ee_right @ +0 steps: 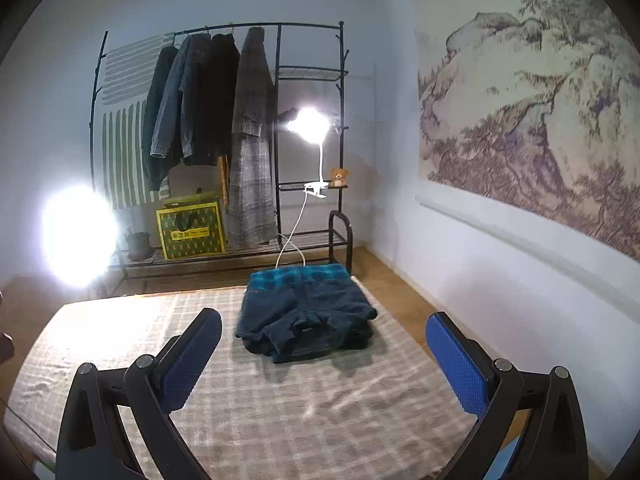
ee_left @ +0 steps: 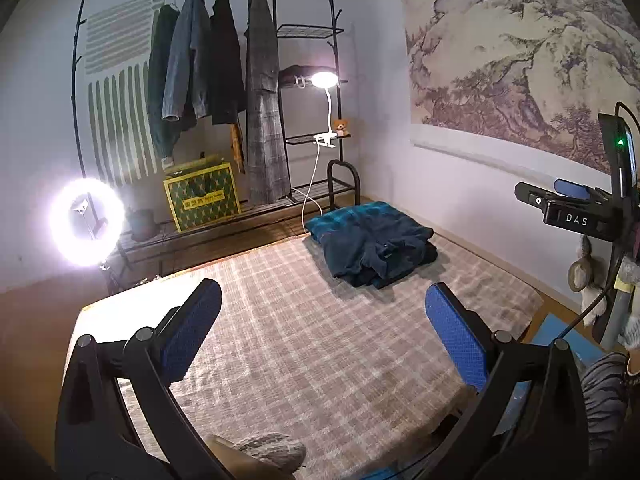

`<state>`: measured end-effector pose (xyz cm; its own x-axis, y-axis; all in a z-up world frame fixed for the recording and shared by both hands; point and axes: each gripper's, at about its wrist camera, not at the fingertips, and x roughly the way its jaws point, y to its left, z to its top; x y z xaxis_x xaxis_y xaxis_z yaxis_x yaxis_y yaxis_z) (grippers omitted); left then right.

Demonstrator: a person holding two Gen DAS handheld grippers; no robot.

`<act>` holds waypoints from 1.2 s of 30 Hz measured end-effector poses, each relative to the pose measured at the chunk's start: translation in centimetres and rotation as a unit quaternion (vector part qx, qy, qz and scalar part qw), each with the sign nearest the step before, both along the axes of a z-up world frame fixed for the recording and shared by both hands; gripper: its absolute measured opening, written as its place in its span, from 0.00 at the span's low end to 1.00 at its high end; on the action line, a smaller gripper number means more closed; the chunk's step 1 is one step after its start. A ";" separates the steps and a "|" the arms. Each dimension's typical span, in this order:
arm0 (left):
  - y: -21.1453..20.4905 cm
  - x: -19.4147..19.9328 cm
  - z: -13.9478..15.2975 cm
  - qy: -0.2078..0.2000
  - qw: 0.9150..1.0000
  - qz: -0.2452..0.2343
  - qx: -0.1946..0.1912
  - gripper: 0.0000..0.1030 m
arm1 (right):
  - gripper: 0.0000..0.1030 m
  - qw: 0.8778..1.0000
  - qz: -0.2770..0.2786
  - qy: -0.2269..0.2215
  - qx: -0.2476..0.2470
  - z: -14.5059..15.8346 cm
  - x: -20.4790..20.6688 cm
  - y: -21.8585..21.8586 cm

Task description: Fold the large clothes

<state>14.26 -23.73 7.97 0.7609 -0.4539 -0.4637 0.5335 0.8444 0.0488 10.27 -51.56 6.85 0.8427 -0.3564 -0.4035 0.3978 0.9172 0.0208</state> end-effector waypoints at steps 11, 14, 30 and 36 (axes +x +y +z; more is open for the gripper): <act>0.1 3.8 -3.2 0.027 0.999 0.014 -0.016 1.00 | 1.00 1.000 -0.006 0.009 0.017 -2.6 3.6 -0.5; 0.2 4.6 -4.1 0.042 0.999 0.014 -0.011 1.00 | 1.00 1.000 -0.012 0.010 0.012 -3.2 4.1 -0.4; 0.2 4.9 -5.7 0.057 0.998 0.010 0.002 1.00 | 1.00 0.999 -0.020 0.015 0.027 -5.2 5.4 -0.4; 0.3 5.1 -5.7 0.057 0.998 0.007 0.002 1.00 | 1.00 0.999 -0.021 0.017 0.031 -5.4 5.5 -0.5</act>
